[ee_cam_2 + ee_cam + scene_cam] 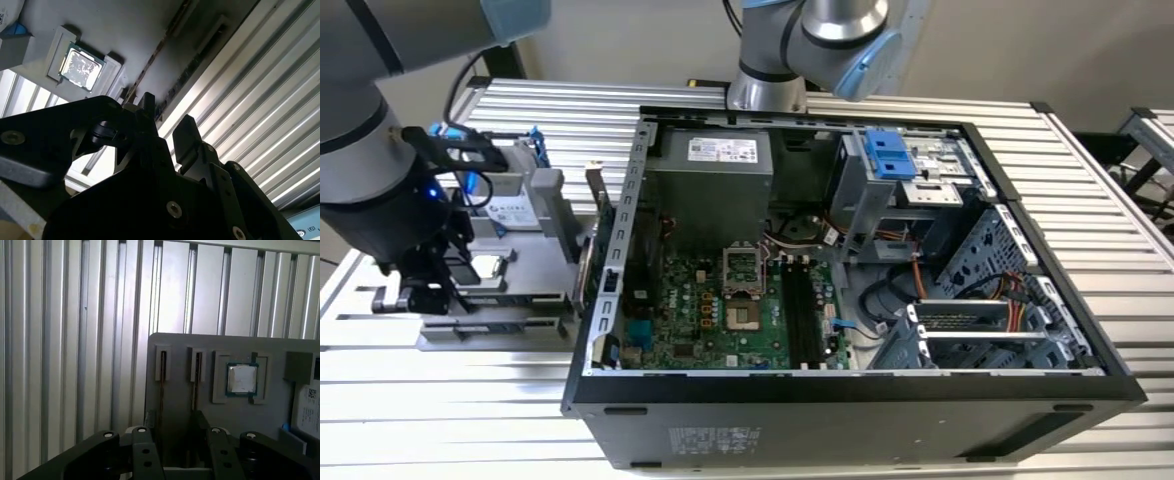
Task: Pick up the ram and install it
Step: 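Pick up the ram and move it above insertion slot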
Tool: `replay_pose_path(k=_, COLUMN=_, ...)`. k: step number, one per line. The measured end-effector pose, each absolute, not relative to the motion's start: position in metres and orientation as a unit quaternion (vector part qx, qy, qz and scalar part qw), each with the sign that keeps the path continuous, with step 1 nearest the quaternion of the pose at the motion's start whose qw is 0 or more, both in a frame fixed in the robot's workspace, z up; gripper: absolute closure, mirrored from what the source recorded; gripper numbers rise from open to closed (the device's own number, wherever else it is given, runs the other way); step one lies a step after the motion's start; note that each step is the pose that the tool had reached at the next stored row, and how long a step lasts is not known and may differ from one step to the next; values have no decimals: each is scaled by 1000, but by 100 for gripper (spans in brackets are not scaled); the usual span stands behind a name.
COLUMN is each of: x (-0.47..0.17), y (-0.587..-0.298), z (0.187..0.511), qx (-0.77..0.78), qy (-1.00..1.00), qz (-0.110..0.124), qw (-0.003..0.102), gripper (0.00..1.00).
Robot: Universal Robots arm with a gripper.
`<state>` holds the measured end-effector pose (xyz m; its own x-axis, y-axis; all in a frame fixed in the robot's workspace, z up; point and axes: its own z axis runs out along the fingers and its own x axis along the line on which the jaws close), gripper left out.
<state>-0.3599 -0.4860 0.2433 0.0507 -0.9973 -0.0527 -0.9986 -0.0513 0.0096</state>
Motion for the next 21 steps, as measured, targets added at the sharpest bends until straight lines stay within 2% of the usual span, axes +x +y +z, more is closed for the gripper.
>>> replay_pose_path(k=21, x=-360, y=-490, z=215, qx=-720, qy=693, qz=22, qw=15, gripper=0)
